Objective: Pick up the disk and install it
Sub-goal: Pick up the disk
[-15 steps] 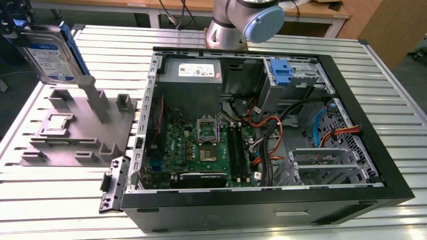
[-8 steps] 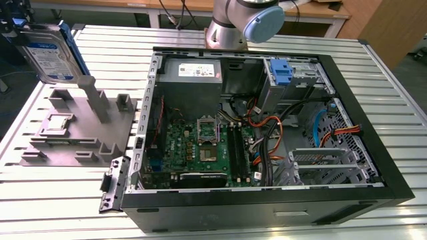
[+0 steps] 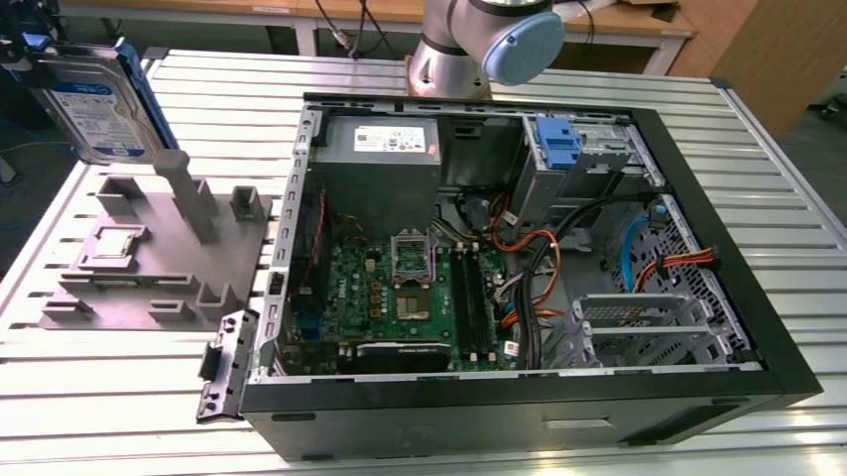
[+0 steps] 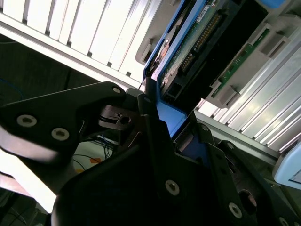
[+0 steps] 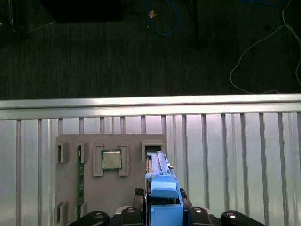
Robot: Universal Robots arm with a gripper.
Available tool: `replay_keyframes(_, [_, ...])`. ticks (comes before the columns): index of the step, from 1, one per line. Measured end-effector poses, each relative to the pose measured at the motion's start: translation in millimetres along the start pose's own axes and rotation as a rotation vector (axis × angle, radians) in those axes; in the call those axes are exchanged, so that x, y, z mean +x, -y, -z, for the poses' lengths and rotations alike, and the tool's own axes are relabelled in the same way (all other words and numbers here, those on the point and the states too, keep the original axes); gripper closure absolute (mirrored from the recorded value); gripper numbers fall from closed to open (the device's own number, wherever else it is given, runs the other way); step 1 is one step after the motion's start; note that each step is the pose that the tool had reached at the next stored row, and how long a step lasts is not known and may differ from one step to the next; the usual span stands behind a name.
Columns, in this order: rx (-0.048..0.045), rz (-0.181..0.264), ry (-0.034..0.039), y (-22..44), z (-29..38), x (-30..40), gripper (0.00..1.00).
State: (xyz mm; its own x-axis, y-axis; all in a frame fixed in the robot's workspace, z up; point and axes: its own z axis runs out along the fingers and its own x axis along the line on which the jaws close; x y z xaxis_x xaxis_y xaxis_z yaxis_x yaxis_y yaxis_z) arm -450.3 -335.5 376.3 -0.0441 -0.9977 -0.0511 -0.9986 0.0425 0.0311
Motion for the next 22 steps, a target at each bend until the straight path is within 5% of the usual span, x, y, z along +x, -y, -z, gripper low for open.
replay_keyframes(22, [0.0,0.001,0.0,-0.1,3.3,-0.2,0.63])
